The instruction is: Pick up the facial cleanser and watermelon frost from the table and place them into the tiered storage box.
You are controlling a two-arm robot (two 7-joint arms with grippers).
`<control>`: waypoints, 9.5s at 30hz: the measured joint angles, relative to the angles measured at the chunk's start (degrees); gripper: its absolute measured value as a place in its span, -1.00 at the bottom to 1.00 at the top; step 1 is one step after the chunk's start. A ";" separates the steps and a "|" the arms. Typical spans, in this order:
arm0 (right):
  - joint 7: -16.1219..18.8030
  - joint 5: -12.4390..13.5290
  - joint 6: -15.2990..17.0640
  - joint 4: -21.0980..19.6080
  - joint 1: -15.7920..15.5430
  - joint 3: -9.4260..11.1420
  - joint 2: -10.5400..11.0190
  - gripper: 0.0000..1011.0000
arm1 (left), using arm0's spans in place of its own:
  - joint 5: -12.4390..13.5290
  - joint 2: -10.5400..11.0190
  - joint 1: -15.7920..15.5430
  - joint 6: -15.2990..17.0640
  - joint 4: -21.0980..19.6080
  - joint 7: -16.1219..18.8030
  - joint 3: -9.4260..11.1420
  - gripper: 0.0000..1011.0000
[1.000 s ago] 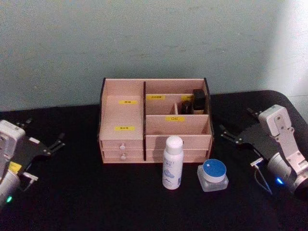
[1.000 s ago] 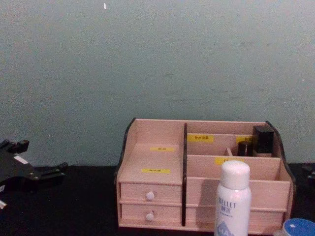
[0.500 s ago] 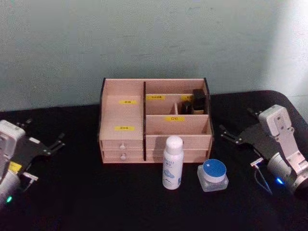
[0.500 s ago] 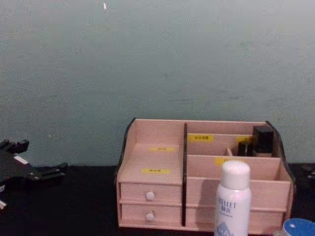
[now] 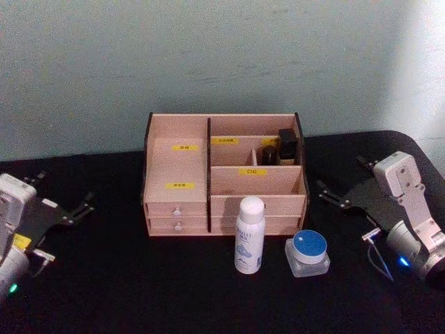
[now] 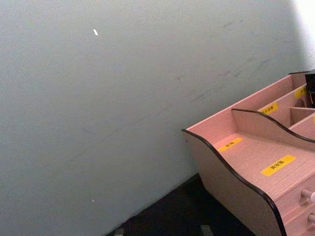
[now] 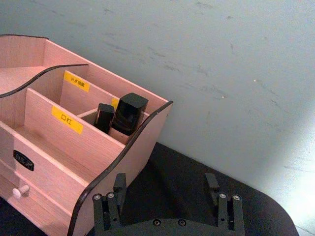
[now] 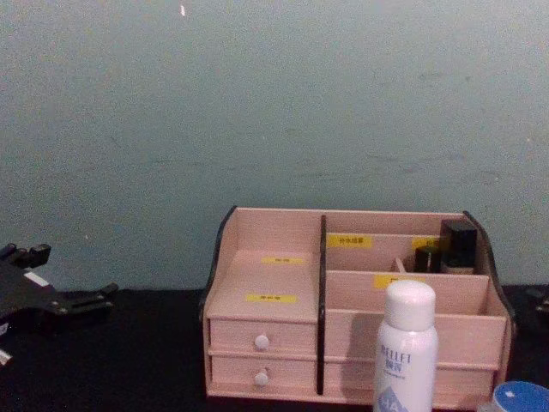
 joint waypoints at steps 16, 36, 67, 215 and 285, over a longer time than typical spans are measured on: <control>2.94 0.88 -4.10 -1.29 -2.78 3.59 0.00 0.98 | 0.00 0.00 0.00 0.00 0.00 0.00 0.00 0.98; 22.46 10.37 -9.67 -9.75 -9.63 6.61 6.33 0.98 | 0.00 0.00 0.00 0.00 0.00 0.00 0.00 0.98; 38.56 14.95 -2.38 -3.38 -4.33 2.53 -0.28 0.98 | 0.00 0.00 0.00 0.00 0.00 0.00 0.00 0.98; 30.35 10.46 4.69 10.86 18.41 0.79 -14.68 0.18 | 0.00 0.00 0.00 0.00 0.00 0.00 0.00 0.98; 31.03 3.99 4.79 29.47 25.95 3.08 -22.43 0.18 | 0.00 0.00 0.00 0.00 0.00 0.00 0.00 0.98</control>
